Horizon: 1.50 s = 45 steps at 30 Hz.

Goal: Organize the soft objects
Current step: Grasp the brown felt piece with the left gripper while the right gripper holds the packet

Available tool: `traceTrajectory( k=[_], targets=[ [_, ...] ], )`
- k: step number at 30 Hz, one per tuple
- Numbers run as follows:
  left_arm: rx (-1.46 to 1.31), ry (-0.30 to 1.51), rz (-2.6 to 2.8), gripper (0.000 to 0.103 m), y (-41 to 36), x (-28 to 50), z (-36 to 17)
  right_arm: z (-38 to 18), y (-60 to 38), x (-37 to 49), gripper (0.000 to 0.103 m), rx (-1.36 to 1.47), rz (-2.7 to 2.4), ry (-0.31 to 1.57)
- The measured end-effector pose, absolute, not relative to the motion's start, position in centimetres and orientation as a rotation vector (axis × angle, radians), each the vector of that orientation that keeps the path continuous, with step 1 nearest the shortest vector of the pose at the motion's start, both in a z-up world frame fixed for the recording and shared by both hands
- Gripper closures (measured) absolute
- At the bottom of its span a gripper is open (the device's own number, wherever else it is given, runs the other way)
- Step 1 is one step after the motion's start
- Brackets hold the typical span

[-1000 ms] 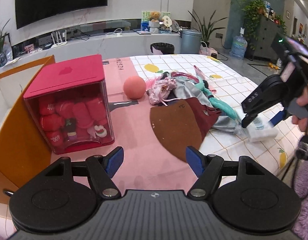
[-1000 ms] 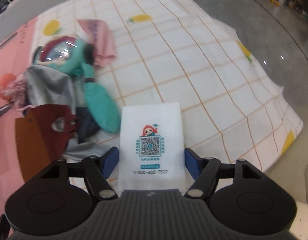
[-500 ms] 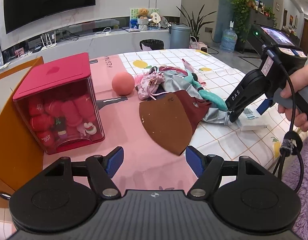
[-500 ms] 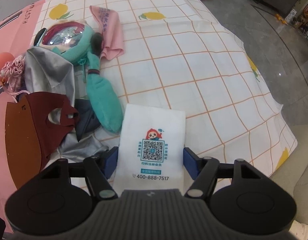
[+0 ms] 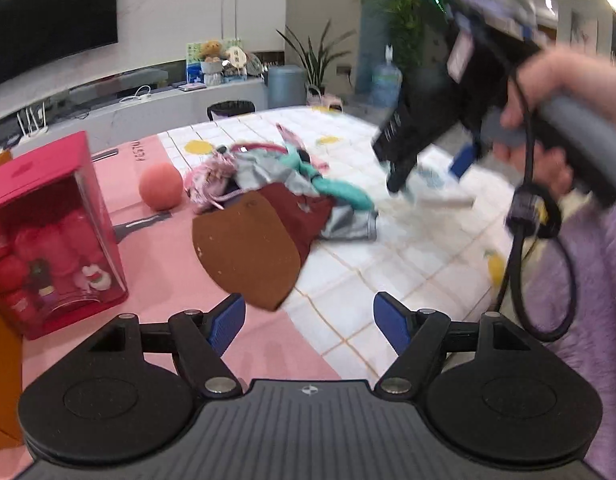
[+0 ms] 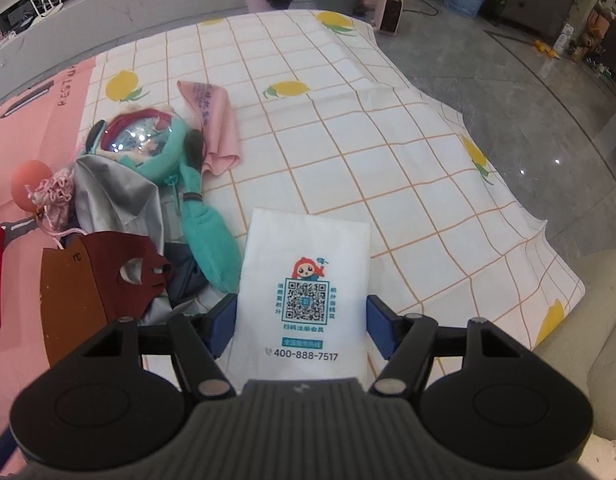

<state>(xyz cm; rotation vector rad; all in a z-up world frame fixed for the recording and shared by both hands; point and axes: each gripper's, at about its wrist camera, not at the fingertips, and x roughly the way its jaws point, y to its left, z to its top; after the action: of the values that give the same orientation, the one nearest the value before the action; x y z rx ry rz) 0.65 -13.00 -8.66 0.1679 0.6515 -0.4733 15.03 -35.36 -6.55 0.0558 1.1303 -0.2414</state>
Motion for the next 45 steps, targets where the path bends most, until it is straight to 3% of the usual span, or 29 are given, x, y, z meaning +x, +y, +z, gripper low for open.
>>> traceTrajectory(
  k=[12, 27, 31, 35, 38, 45],
  targets=[
    [0.000, 0.790, -0.309, 0.016, -13.3, 6.9, -10.5, -6.2, -35.1, 15.0, 0.036, 0.078, -0.182, 1.098],
    [0.071, 0.795, -0.275, 0.012, -15.4, 10.9, -11.0, -6.3, -35.3, 15.1, 0.036, 0.093, -0.142, 1.102],
    [0.115, 0.770, -0.268, 0.004, -16.0, 11.3, -11.4, -6.3, -35.1, 15.0, 0.036, 0.089, -0.136, 1.097],
    [0.110, 0.750, -0.280, 0.003, -15.8, 11.5, -11.6, -6.4, -35.2, 15.0, 0.036, 0.089, -0.132, 1.105],
    [0.111, 0.739, -0.303, 0.011, -15.5, 11.3, -11.6, -6.5, -35.2, 15.1, 0.036, 0.085, -0.132, 1.111],
    [0.127, 0.708, -0.336, 0.051, -14.8, 9.8, -11.4, -6.8, -35.0, 15.2, 0.036, 0.095, -0.112, 1.122]
  ],
)
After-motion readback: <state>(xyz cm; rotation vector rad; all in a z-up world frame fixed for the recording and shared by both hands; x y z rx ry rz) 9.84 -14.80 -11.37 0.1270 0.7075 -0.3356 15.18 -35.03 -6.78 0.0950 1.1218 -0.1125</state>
